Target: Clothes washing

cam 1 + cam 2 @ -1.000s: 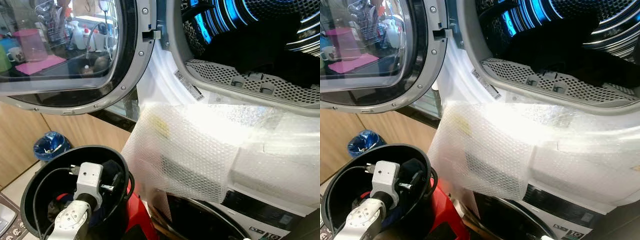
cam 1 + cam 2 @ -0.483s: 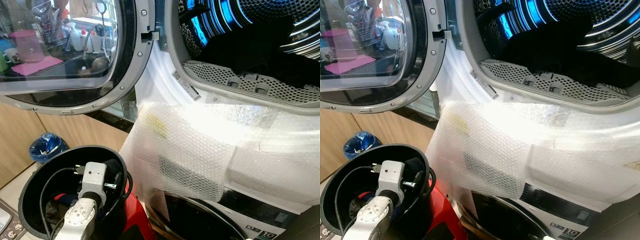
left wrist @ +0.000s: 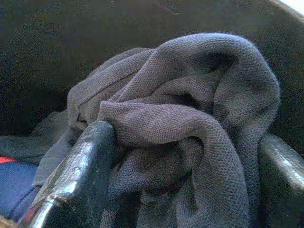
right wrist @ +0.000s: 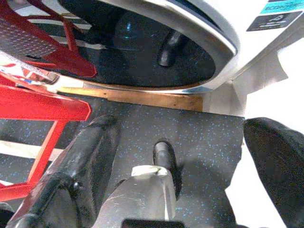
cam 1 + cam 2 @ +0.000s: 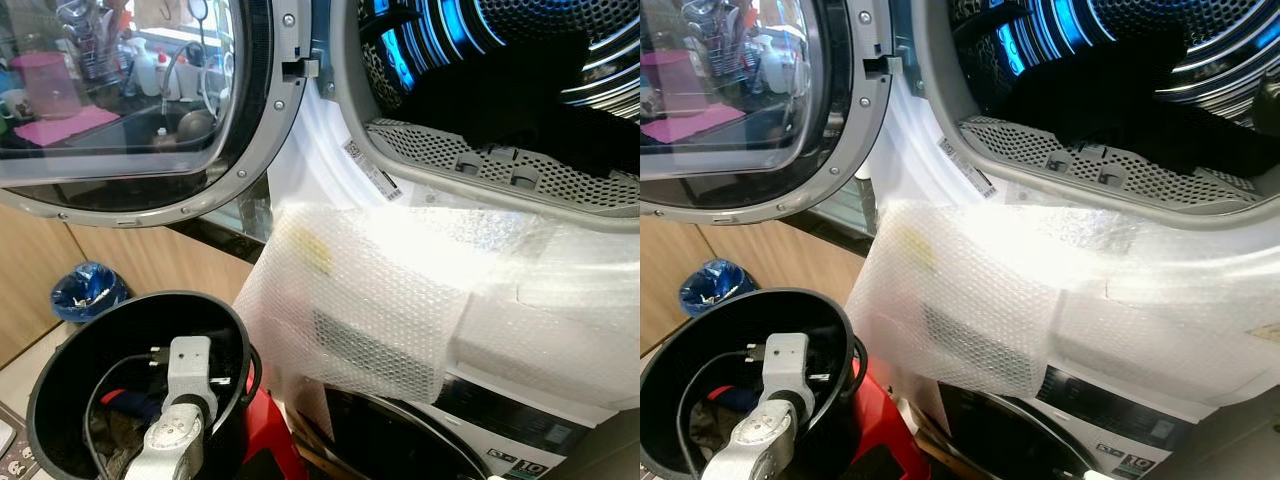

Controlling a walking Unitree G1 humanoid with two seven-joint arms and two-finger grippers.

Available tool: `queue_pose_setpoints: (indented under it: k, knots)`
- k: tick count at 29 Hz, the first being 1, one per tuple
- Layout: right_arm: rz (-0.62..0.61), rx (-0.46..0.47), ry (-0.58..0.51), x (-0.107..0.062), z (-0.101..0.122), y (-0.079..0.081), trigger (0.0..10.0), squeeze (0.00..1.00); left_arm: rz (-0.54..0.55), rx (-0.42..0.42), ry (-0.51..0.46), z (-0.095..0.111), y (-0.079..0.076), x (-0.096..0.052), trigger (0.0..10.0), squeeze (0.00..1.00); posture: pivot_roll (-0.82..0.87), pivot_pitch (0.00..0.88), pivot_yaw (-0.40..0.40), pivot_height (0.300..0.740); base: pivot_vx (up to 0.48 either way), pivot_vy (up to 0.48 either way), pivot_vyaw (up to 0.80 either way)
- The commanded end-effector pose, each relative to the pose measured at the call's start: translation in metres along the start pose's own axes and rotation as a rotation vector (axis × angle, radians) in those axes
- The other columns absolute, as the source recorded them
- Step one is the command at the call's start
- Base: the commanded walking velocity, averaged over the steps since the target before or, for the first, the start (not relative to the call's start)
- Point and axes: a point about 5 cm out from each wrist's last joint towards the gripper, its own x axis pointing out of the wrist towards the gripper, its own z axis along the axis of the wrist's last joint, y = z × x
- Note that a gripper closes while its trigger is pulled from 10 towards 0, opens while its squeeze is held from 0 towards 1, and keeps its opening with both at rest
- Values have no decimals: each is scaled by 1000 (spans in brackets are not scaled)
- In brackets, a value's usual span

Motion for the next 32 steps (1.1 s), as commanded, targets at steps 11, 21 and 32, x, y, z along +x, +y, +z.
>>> queue_pose_setpoints:
  k: [11,21,32]
  knots:
    - [15,2,-1,1,0,7,10000,0,221,-130,155,7,49,5,10000,0,-10,85,-15,740,0,0,0]
    - [20,-16,-15,2,5,8,10000,0,116,-312,282,-7,26,16,10000,0,-17,82,-22,740,0,0,0]
    - [6,-13,-12,1,3,6,10000,0,50,-308,343,-12,8,19,0,0,-27,93,-18,740,0,0,0]
